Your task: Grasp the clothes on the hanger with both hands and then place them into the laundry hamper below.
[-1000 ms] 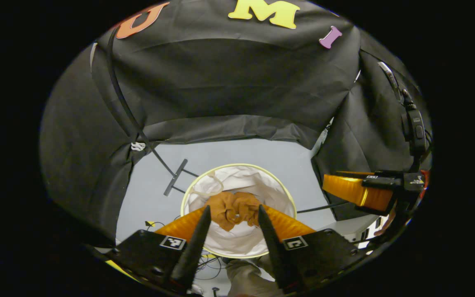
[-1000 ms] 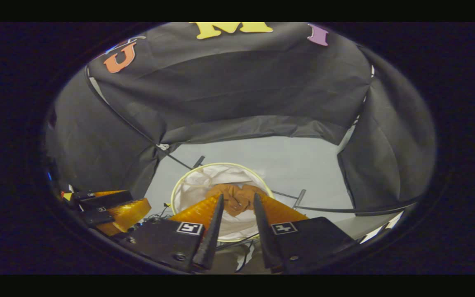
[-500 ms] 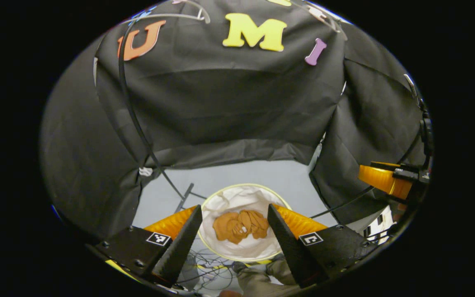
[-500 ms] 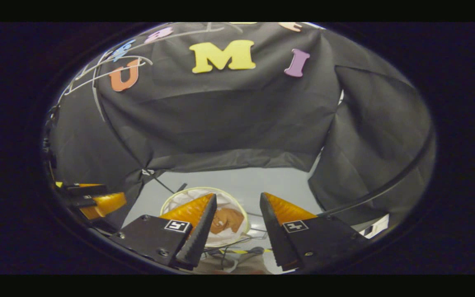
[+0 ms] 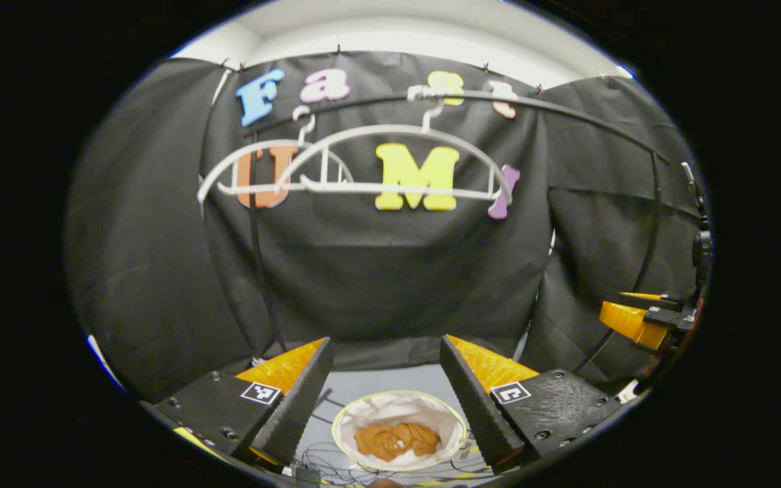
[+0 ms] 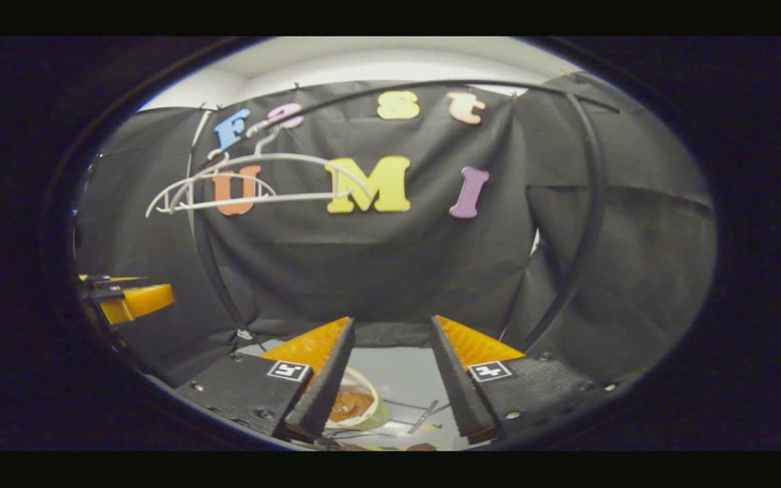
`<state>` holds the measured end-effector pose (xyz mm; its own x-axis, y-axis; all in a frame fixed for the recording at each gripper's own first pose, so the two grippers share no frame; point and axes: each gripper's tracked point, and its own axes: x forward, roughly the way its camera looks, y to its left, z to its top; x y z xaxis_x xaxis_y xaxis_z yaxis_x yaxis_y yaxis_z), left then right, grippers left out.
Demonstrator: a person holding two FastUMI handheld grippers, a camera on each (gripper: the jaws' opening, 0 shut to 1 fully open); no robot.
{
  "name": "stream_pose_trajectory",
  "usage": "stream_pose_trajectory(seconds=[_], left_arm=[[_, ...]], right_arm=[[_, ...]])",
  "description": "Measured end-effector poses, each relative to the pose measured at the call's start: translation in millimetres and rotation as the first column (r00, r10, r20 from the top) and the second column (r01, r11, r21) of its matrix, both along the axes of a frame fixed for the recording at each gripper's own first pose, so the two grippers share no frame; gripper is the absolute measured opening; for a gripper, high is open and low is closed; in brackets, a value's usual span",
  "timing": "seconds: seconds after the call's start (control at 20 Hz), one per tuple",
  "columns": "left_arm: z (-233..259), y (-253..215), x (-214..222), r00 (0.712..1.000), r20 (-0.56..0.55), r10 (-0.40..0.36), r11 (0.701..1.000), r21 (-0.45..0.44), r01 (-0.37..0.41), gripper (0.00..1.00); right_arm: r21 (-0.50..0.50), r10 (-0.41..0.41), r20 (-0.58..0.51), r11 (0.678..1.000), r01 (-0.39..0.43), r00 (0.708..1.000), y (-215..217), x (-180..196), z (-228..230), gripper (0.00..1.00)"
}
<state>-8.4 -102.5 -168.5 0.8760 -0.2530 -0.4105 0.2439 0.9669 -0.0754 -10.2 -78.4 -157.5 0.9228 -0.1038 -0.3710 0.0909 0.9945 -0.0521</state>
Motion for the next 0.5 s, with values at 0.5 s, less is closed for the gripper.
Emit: stream_pose_trajectory(seconds=[0.5], left_arm=[[153.4,-8.7,-93.2,0.936,0.33,0.126,0.992,-0.034,-0.121,1.0]], right_arm=[[-0.007,0.144,0.288,0.989,-0.148,0.947,-39.4,-99.2,144.5,0.9]])
